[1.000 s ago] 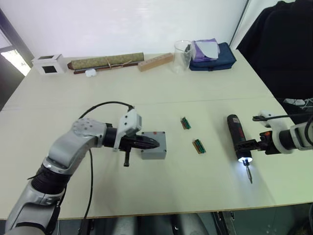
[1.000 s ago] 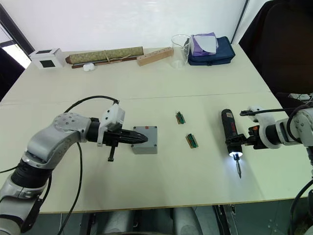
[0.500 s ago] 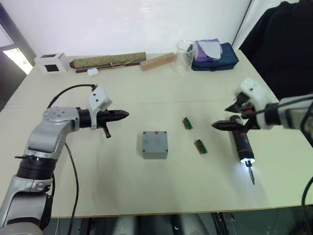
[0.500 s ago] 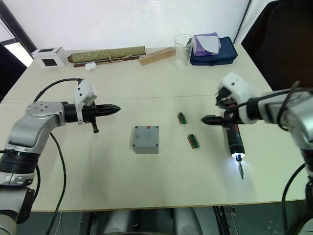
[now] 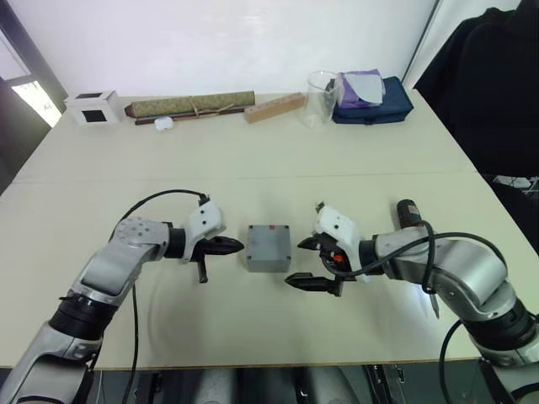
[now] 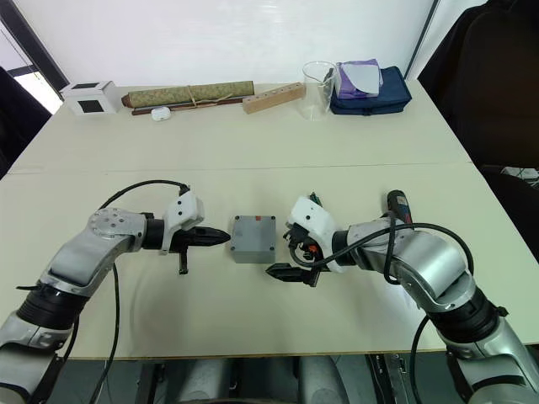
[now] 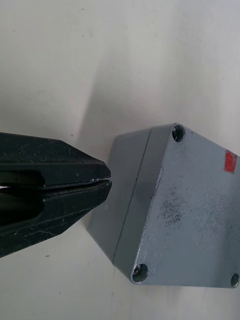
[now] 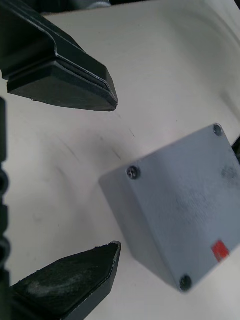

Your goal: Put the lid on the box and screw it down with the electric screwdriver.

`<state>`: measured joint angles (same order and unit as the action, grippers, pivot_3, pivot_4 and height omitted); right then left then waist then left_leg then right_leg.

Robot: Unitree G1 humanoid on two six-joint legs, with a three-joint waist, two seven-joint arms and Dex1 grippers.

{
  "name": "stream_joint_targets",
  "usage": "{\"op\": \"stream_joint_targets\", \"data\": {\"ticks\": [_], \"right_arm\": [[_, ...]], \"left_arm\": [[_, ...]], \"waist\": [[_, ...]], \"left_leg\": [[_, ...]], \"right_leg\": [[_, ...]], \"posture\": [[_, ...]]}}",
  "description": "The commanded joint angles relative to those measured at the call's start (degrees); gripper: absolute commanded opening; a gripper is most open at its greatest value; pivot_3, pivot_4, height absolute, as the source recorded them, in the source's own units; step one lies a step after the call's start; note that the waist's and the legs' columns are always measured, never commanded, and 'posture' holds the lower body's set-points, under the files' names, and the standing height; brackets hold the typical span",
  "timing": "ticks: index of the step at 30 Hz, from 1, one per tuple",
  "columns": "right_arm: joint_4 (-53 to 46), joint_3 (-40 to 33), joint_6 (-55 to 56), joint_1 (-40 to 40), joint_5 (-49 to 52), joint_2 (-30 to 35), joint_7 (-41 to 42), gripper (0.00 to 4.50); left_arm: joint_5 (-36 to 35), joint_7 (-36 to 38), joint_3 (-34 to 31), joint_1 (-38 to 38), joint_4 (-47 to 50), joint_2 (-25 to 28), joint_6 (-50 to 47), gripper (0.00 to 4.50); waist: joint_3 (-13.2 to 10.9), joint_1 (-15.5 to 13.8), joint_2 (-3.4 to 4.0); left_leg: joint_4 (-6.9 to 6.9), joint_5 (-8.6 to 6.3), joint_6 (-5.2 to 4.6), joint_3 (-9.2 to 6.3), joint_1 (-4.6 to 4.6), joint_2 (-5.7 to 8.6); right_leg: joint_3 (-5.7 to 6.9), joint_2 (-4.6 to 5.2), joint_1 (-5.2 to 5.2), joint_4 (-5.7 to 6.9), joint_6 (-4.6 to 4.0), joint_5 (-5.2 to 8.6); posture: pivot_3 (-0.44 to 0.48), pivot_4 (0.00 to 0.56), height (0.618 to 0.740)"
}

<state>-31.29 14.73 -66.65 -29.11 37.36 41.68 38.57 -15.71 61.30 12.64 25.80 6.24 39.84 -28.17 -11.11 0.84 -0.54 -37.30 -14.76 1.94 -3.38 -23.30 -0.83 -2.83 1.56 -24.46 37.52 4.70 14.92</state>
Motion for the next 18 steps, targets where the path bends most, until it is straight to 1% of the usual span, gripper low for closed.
{"op": "stream_joint_targets", "data": {"ticks": [1, 8, 11, 12, 14, 15, 16, 18], "right_arm": [[-2.91, -0.31, -1.45, 0.65, 2.67, -2.29, 0.23, 4.47], [-5.09, -2.71, -6.38, 1.7, 7.69, -6.28, -0.78, 4.47], [-5.97, -4.64, -8.38, 1.53, 9.85, -7.39, -1.87, 4.47], [-6.42, -4.92, -8.24, 1.47, 9.53, -6.36, -1.81, 4.47], [-6.9, -6.22, -4.42, 1.99, 7.15, 1.28, 2.62, 4.47], [-7.0, -5.29, -0.94, 2.65, 4.63, 5.71, 5.47, 4.47], [-6.97, -4.4, 1.58, 3.11, 3.04, 8.53, 7.3, 4.47], [-4.52, -2.68, 6.11, 3.19, -0.25, 10.23, 7.99, 4.47]], "left_arm": [[-0.42, -0.04, 0.01, 2.68, -0.71, -2.52, 0.7, 0.0], [2.62, 0.88, 1.35, 7.75, -7.38, -6.08, 4.59, 0.0], [4.39, 1.47, 1.38, 9.97, -11.66, -6.17, 7.28, 0.0], [4.88, 1.93, 1.31, 10.11, -12.57, -5.48, 8.05, 0.0], [5.92, 1.3, -0.01, 9.53, -15.03, -3.46, 8.55, 0.0], [5.75, 1.82, -0.46, 8.5, -15.26, -2.5, 8.39, 0.0], [5.51, 2.26, -0.68, 7.79, -15.31, -1.96, 8.29, 0.0], [5.29, 3.63, 0.01, 5.38, -13.38, -0.3, 7.81, 0.0]], "waist": [[0.0, -0.03, 0.0], [0.0, 0.02, 0.0], [0.01, 0.09, 0.0], [0.02, 0.17, 0.0], [0.0, 0.11, 0.02], [0.01, 0.1, 0.01], [0.01, 0.09, 0.01], [0.03, 0.32, -0.02]], "left_leg": [[-0.01, 0.0, 0.0, -0.01, 0.0, 0.0], [-0.03, 0.0, 0.0, -0.03, -0.01, 0.01], [-0.03, 0.0, 0.0, -0.05, -0.01, 0.0], [-0.03, 0.0, 0.0, -0.03, 0.0, 0.01], [-0.03, 0.0, 0.0, -0.04, 0.0, 0.0], [-0.02, 0.0, 0.0, -0.03, -0.01, 0.02], [-0.03, 0.0, 0.0, -0.03, -0.01, 0.02], [-0.02, 0.0, -0.01, -0.01, 0.0, 0.02]], "right_leg": [[0.01, 0.0, 0.0, 0.01, 0.0, 0.0], [0.03, 0.0, 0.0, 0.02, 0.01, -0.01], [0.04, -0.01, 0.0, 0.03, 0.0, -0.01], [0.03, -0.01, 0.0, 0.03, 0.0, -0.01], [0.03, -0.01, 0.0, 0.03, 0.0, -0.01], [0.03, 0.02, -0.01, 0.03, 0.01, -0.01], [0.04, 0.02, -0.01, 0.03, 0.01, -0.01], [0.04, 0.03, -0.01, 0.02, 0.01, -0.01]], "posture": [[0.0, 0.15, 0.74], [0.0, 0.15, 0.74], [0.0, 0.15, 0.74], [0.0, 0.15, 0.74], [0.0, 0.15, 0.74], [0.0, 0.15, 0.74], [0.0, 0.15, 0.74], [0.0, 0.15, 0.74]]}}
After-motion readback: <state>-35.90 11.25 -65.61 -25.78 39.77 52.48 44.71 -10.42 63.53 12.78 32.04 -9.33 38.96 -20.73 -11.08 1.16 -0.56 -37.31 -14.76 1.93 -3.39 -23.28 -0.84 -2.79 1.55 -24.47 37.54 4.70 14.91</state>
